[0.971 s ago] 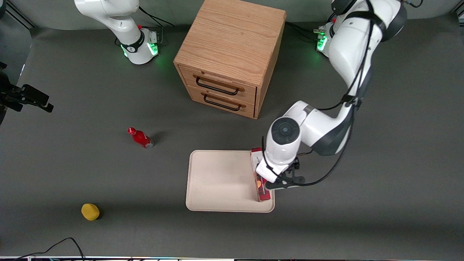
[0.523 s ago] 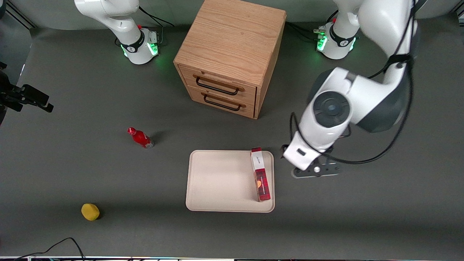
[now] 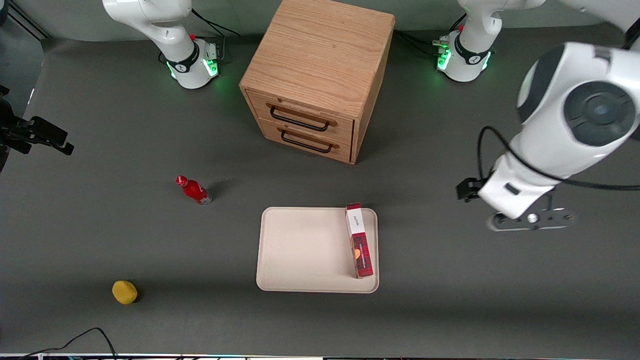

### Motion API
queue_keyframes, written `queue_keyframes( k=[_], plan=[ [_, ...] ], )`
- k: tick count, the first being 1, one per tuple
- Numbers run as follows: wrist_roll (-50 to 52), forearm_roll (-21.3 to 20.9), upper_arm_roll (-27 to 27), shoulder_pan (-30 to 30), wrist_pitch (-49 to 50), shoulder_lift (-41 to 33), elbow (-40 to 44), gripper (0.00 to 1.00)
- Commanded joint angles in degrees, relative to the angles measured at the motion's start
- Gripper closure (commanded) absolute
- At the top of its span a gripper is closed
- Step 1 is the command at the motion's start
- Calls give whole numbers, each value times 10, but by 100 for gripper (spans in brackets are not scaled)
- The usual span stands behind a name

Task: Place red cookie box on tray

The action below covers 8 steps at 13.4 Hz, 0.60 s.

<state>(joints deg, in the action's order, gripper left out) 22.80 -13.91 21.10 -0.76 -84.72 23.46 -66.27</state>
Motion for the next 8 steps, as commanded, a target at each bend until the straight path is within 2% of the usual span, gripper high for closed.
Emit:
queue_keyframes(
  k=[1,3,4,6,8],
  plan=[
    [-55,8,2,37,38,-40,-18,0],
    [-115,9,-6,68,44,-72,-29,0],
    [-139,13,-36,67,43,-95,-48,0],
    [-175,59,-104,61,46,-133,-77,0],
    [-208,78,-160,52,54,-149,-89,0]
  ],
)
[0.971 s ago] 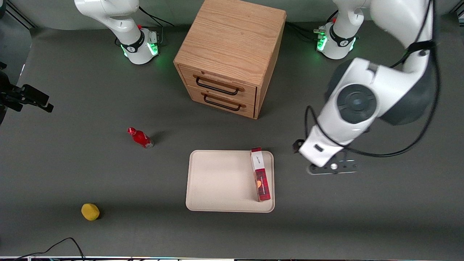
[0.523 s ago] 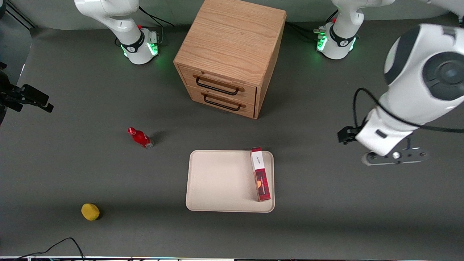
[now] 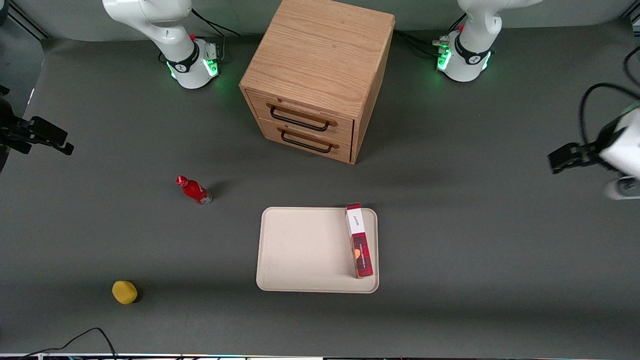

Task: Place red cookie box on tray

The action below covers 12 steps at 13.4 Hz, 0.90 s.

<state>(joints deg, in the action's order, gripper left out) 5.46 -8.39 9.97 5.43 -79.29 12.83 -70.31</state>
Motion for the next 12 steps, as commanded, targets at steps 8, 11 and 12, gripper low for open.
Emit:
queue_keyframes(
  k=[8,11,12],
  plan=[
    [-95,59,-153,-67,-1,-62,-97,0],
    [-92,59,-152,-84,-9,-71,-102,0],
    [-93,59,-152,-83,-9,-69,-101,0]
  ],
)
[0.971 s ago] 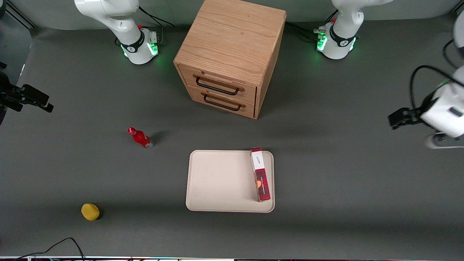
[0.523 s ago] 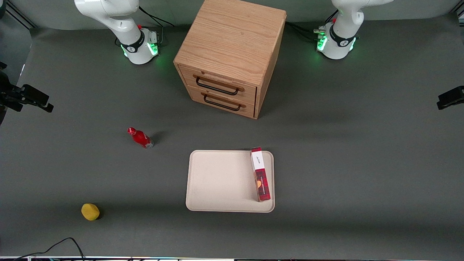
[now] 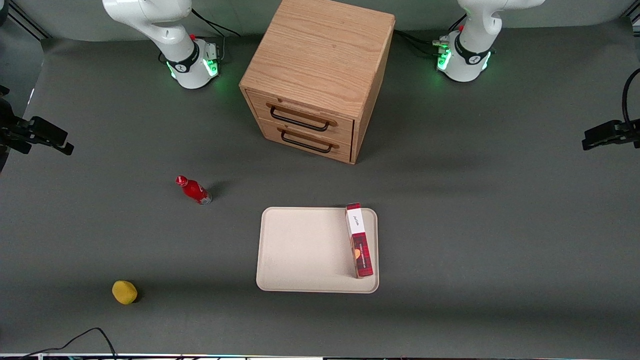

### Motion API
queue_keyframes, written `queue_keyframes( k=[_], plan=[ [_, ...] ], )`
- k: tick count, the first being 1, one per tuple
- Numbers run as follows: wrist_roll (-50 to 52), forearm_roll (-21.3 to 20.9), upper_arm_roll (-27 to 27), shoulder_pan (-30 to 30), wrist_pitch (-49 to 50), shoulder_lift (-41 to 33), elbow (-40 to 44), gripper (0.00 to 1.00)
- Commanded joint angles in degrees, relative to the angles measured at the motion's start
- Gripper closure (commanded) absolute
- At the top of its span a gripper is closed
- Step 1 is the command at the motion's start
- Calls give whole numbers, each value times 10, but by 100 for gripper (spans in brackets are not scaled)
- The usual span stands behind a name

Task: Place red cookie box on tray

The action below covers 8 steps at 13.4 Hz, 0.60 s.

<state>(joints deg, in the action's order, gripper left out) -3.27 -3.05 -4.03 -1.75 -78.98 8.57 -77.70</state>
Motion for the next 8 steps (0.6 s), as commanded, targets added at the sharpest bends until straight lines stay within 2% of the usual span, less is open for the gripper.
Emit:
queue_keyframes(
  k=[1,8],
  plan=[
    [-6,5,-12,-10,-14,-25,-26,0],
    [-7,-4,-9,-12,-23,-24,-21,0]
  ],
)
